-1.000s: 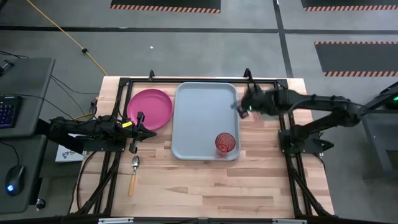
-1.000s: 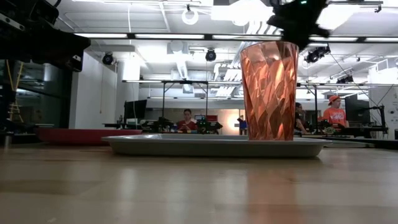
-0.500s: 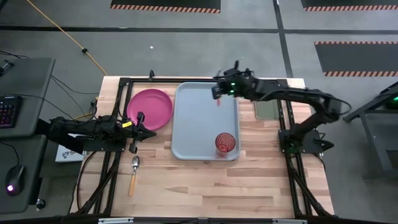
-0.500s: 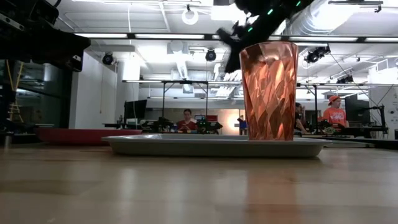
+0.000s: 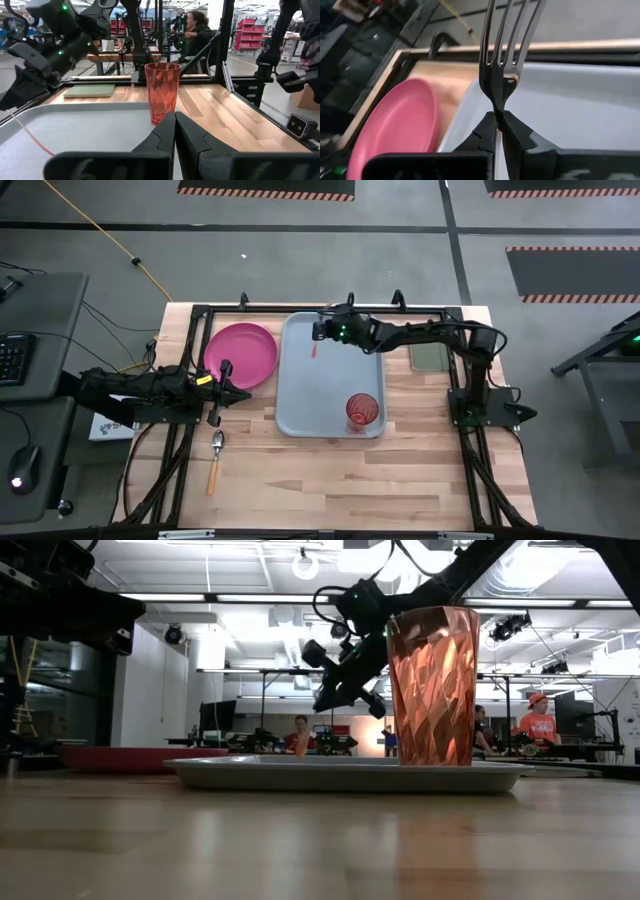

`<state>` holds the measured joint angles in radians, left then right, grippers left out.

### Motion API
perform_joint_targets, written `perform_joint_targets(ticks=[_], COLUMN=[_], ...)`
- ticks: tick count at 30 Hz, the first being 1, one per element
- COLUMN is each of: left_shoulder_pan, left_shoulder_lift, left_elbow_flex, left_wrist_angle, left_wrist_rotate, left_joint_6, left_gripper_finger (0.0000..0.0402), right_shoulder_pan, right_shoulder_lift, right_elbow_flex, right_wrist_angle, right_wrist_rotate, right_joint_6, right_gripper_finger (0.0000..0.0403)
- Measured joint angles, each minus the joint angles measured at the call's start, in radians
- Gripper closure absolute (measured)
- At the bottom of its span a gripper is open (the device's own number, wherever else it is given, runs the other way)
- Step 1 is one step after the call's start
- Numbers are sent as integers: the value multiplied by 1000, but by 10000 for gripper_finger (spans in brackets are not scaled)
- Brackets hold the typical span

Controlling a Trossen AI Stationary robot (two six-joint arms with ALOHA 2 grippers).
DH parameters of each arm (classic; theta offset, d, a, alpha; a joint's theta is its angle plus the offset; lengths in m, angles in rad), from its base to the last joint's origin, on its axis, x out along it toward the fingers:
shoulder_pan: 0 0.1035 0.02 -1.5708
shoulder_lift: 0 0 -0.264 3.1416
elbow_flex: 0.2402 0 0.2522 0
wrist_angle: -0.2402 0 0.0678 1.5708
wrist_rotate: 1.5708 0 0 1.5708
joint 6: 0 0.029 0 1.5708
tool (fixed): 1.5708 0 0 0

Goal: Pick and place plate/cup/fork/spoon on tray
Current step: Put the orange fork on the gray serving tray to the top left of the orange glass

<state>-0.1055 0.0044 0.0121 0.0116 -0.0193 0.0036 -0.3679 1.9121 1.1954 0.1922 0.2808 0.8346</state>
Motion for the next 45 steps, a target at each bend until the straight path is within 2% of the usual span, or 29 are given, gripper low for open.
perform_joint_targets(ticks=[2, 5, 8, 12, 15, 19, 22, 25, 27, 29, 34, 37, 42, 45], left_shoulder_pan=[0, 0, 0, 0, 0, 0, 0, 0, 0, 0, 0, 0, 0, 0], left_shoulder_lift=[0, 0, 0, 0, 0, 0, 0, 0, 0, 0, 0, 0, 0, 0], left_elbow_flex=[0, 0, 0, 0, 0, 0, 0, 0, 0, 0, 0, 0, 0, 0], left_wrist_angle=[0, 0, 0, 0, 0, 0, 0, 0, -1, 0, 0, 0, 0, 0], left_wrist_rotate=[0, 0, 0, 0, 0, 0, 0, 0, 0, 0, -4, -5, -13, -14], left_joint_6=[0, 0, 0, 0, 0, 0, 0, 0, 0, 0, 0, 0, 0, 0], left_gripper_finger=[401, 401, 401, 401, 401, 401, 401, 401, 401, 401, 401, 401, 401, 401], right_shoulder_pan=[11, 28, 38, 42, 42, 34, 22, 30, 58, 90, 146, 144, 108, 84], right_shoulder_lift=[-3, -16, -42, -101, -174, -330, -426, -440, -407, -353, -162, -43, 119, 178], right_elbow_flex=[0, 0, 0, 0, -51, -301, -522, -664, -691, -677, -530, -427, -284, -232], right_wrist_angle=[0, -13, -117, -301, -325, -137, 218, 613, 718, 712, 722, 716, 713, 713], right_wrist_rotate=[26, 7, 1, 92, 130, 98, 13, 3, 67, 168, 361, 397, 377, 375], right_joint_6=[-7, -75, -126, -165, -190, -157, -81, -6, 46, 124, 319, 422, 588, 609], right_gripper_finger=[400, 400, 400, 400, 400, 400, 400, 400, 400, 400, 395, 385, 375, 374])
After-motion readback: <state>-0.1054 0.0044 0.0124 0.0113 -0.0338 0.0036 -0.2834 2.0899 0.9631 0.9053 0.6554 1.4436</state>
